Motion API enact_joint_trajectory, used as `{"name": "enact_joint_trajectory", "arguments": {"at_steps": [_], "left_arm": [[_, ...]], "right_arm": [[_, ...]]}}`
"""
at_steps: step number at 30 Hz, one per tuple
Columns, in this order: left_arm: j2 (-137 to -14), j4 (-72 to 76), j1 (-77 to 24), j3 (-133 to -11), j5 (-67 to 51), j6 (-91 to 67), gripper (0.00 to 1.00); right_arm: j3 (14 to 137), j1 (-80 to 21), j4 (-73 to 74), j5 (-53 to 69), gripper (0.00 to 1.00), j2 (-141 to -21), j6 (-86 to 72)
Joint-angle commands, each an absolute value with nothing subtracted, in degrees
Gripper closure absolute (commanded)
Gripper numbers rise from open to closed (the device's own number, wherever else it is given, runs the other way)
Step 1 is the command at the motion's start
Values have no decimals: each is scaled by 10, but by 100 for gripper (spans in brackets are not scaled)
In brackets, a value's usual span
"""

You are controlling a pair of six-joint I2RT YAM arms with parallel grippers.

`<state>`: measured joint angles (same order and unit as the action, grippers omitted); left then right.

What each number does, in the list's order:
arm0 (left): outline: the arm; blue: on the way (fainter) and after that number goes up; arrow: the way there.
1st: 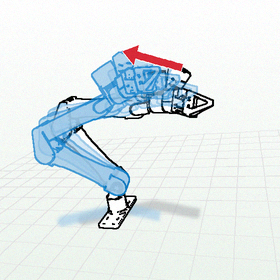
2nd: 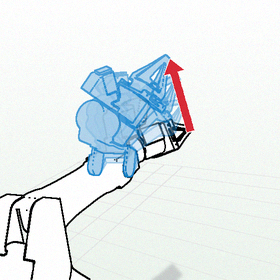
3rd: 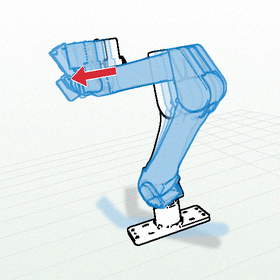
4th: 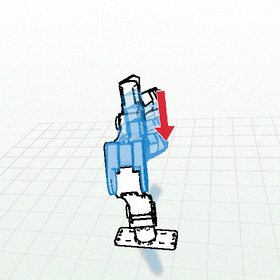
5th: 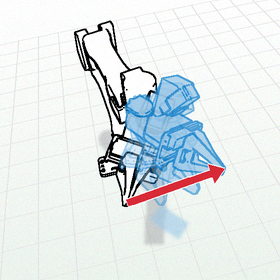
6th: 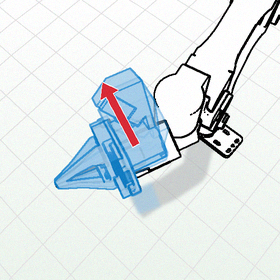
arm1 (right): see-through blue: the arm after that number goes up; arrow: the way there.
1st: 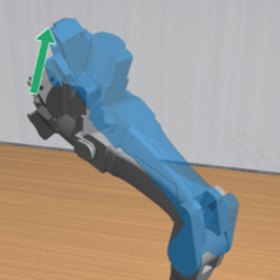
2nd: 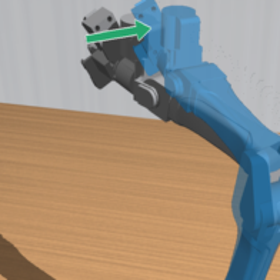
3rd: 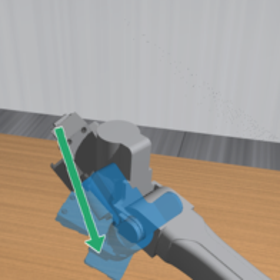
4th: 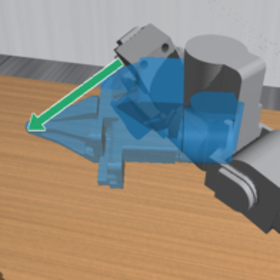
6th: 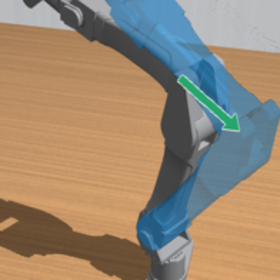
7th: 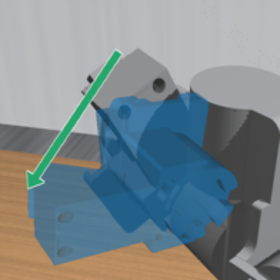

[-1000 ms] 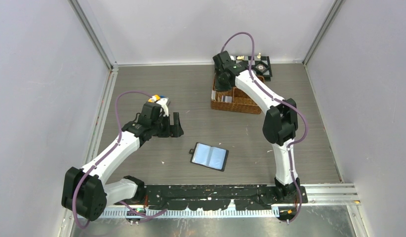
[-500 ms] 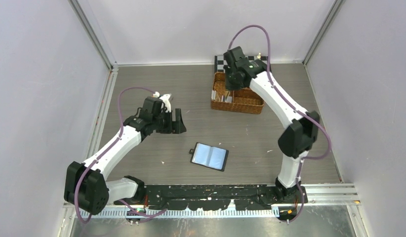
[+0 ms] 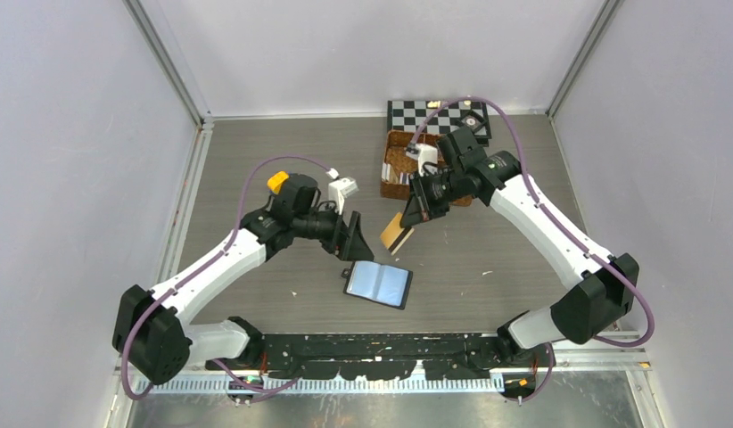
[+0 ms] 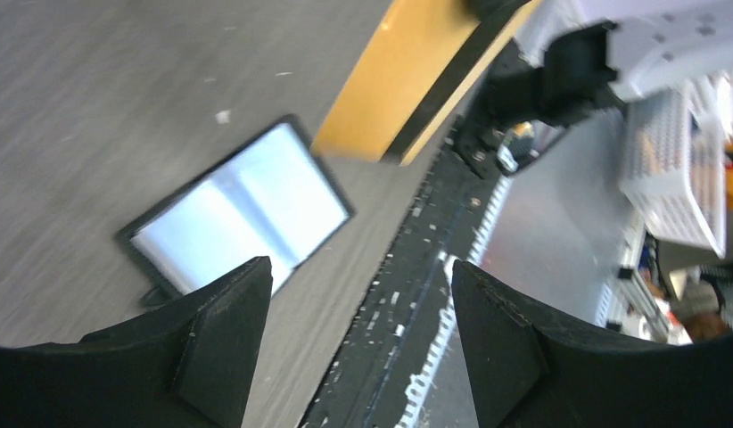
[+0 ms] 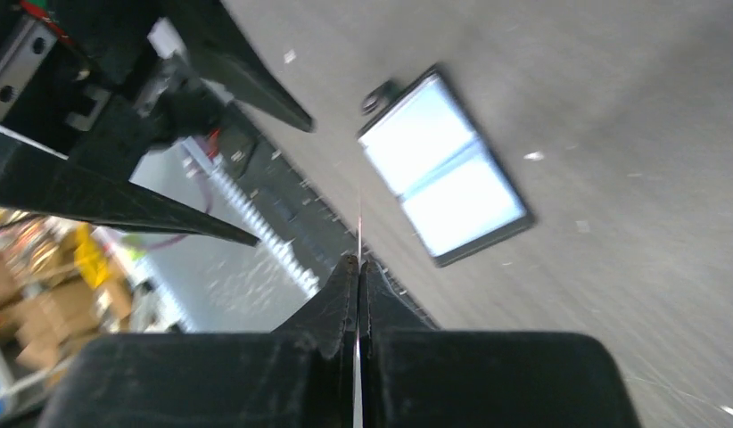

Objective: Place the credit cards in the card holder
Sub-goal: Pick up the credit card from the storage box, then insert the credit card into the card holder.

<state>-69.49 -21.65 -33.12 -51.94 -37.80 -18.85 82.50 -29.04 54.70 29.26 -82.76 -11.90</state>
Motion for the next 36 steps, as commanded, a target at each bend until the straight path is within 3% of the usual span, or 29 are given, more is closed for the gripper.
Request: {"name": "enact_joint_trajectory", "arguments": {"at_steps": [1,8,14,18,22,24,25,27,31,36], "left_arm": [[-678,-162,-374,-531,-489,-171,24],[-670,-149,-379,-525,-517,-183,25],[-680,-134,-384,-523,-545,-205,38],[-679,-116,-384,-519,-563,-222,58],[-676,-79,-384,-505,-591,-254,92],[-671,-75,-384,-500,-605,-257,100],[-666,-74,-384,-498,-608,-259,100],[-655,-70,-384,-491,-599,-261,100],[-633,-56,-384,-475,-556,-279,100],[-606,29,-384,-436,-461,-351,100]], "right_arm": [[794,-292,518,494,99,-786,-106],[775,-297,546,583,99,-772,-89],[777,-309,564,621,100,-778,-64],[778,-315,578,614,99,-786,-50],[782,-316,580,590,99,-792,-45],[781,-315,573,565,93,-791,-51],[775,-315,558,556,85,-789,-66],[759,-314,513,533,59,-780,-104],[703,-311,372,521,35,-739,-192],[604,-303,152,480,30,-655,-349]]}}
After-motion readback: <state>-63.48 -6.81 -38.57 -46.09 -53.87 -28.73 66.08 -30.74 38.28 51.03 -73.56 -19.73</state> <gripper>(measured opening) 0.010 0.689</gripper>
